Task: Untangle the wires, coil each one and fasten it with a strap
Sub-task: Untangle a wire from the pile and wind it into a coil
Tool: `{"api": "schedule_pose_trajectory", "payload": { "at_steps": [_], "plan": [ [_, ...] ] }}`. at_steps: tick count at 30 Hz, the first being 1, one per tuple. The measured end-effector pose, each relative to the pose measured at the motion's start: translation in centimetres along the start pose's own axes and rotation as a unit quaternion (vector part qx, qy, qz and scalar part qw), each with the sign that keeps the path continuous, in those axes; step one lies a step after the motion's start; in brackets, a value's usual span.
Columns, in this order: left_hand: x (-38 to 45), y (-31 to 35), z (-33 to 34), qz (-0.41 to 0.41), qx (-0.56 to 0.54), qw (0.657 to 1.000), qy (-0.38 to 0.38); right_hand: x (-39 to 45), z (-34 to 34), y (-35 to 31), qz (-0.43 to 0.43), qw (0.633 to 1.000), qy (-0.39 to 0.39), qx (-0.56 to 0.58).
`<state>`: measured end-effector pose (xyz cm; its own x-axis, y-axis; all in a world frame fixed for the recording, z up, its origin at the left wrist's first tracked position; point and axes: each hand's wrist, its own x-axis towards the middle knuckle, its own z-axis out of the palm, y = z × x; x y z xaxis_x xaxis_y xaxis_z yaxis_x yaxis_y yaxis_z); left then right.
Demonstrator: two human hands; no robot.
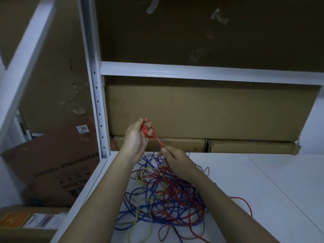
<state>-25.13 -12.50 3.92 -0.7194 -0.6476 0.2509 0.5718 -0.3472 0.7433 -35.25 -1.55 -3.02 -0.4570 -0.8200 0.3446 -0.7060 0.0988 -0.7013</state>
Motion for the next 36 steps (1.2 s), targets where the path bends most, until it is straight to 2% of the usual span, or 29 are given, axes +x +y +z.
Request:
{"api": "schedule_pose_trajectory", "payload": {
  "at_steps": [4, 7, 8, 10, 12, 13, 15, 19, 23, 25, 27, 31, 34, 36],
  "plan": [
    [0.4, -0.2, -0.7, 0.018, 0.023, 0.998, 0.063, -1.4, -0.2, 0.5, -0.010, 1.000, 0.018, 0.022],
    [0.4, -1.4, -0.6, 0.069, 0.176, 0.978, 0.085, -2.1, -0.2, 0.2, -0.060, 0.997, -0.002, -0.043],
    [0.3, -1.9, -0.7, 0.101, 0.265, 0.956, 0.076, -2.4, -0.1, -0.1, -0.083, 0.995, -0.010, -0.062],
    [0.1, -2.8, -1.4, 0.164, 0.464, 0.870, 0.014, -2.6, -0.1, -0.6, -0.127, 0.988, -0.009, -0.087],
    [-0.3, -3.3, -2.3, 0.167, 0.596, 0.782, -0.072, -2.6, -0.9, -0.8, -0.149, 0.984, 0.032, -0.093],
    [-0.5, -3.5, -2.6, 0.159, 0.629, 0.755, -0.100, -2.5, -1.5, -0.8, -0.143, 0.984, 0.056, -0.087],
    [-0.8, -3.5, -2.9, 0.136, 0.662, 0.726, -0.130, -2.4, -2.5, -0.5, -0.091, 0.992, 0.083, -0.037],
    [-1.5, -3.4, -2.4, 0.083, 0.694, 0.691, -0.183, -2.4, -3.5, -0.1, -0.001, 0.989, 0.091, 0.115],
    [-2.2, -3.3, -2.1, 0.007, 0.669, 0.709, -0.225, -2.7, -3.7, 0.5, 0.071, 0.955, 0.066, 0.280],
    [-2.4, -3.6, -2.0, -0.013, 0.668, 0.704, -0.241, -2.7, -3.6, 0.8, 0.083, 0.947, 0.085, 0.298],
    [-2.2, -3.7, -1.9, 0.012, 0.660, 0.722, -0.208, -2.8, -3.6, 0.9, 0.079, 0.953, 0.078, 0.281],
    [-0.8, -2.9, -1.9, 0.092, 0.595, 0.797, -0.055, -3.4, -3.6, 1.1, 0.074, 0.977, 0.009, 0.201],
    [0.2, -2.1, -1.8, 0.082, 0.430, 0.899, 0.021, -3.3, -3.5, 1.3, 0.050, 0.995, 0.064, 0.051],
    [0.3, -1.5, -1.3, 0.065, 0.305, 0.950, 0.022, -2.4, -3.9, 0.9, 0.034, 0.991, 0.128, -0.033]
  ]
}}
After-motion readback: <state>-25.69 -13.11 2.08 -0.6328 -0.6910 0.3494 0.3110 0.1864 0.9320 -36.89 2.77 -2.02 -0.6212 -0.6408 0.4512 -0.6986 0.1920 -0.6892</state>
